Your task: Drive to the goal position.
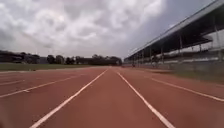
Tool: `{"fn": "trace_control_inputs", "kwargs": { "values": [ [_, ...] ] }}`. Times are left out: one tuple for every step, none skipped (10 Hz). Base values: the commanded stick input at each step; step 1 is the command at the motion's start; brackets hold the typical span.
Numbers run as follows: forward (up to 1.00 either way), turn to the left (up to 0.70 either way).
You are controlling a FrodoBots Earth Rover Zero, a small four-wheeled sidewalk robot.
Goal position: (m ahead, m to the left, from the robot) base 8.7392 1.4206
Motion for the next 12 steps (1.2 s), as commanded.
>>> {"fn": "trace_control_inputs", "kwargs": {
  "values": [
    [0.45, 0.0],
    [0.45, 0.0],
    [0.45, 0.0],
    [0.45, 0.0],
    [0.45, 0.0],
    [0.45, 0.0],
    [0.45, 0.0],
    [0.45, 0.0],
    [0.45, 0.0],
    [0.45, 0.0],
    [0.45, 0.0],
    [0.45, 0.0]
  ]
}}
